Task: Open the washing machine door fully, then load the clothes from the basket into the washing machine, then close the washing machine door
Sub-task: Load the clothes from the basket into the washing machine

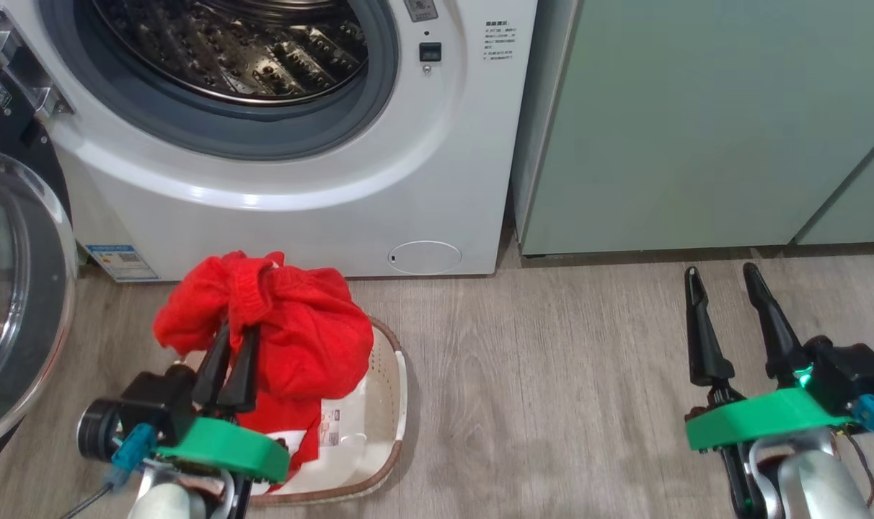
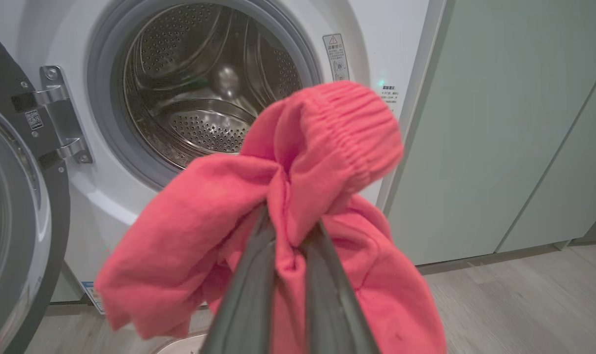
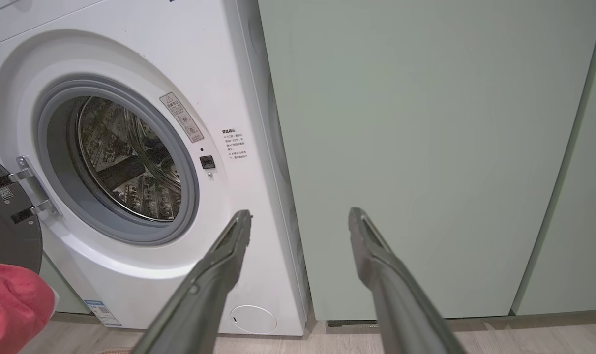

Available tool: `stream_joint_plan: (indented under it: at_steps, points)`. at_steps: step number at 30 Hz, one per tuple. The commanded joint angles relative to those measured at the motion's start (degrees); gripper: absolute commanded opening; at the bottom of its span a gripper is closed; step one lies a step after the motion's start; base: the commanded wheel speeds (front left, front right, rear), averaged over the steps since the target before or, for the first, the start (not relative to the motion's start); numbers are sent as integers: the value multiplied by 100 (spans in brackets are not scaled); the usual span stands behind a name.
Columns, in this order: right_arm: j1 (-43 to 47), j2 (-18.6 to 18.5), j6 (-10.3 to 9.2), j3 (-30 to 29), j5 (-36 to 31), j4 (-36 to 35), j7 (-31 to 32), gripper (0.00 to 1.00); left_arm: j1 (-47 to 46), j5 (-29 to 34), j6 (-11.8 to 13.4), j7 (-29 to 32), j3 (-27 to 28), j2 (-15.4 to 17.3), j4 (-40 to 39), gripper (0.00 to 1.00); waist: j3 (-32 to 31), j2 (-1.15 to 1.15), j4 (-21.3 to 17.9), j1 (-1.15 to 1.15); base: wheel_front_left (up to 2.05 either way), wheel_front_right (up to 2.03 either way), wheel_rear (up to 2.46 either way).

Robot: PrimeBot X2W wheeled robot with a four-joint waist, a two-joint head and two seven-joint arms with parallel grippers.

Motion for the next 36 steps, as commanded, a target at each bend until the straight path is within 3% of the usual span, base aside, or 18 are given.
stream_joint_plan:
  at_steps: [1, 14, 22, 28, 36]
  points:
    - [-67, -20, 0, 145, -44, -195, -52, 100, -146, -41, 40, -73, 135, -6, -237, 0, -3, 0, -4, 1, 0, 0, 0]
    - [-130, -20, 0, 197, -13, -242, -52, 100, -275, -166, 100, -73, 114, -8, -295, 0, 155, 0, -76, 1, 0, 0, 0]
    - [-284, -20, 0, 158, -45, -368, -52, 100, -749, -244, 120, -73, 306, -8, -405, 0, 758, 0, -191, 1, 0, 0, 0]
    - [-526, -20, 0, 208, -90, -496, -52, 100, -1731, -134, -36, -73, 654, 74, -170, 0, 1540, 0, -377, 1, 0, 0, 0]
    - [-870, -20, 0, 368, 45, -578, -52, 100, -3556, 20, -165, -73, 1062, 677, 523, 0, 2502, 0, -746, 1, 0, 0, 0]
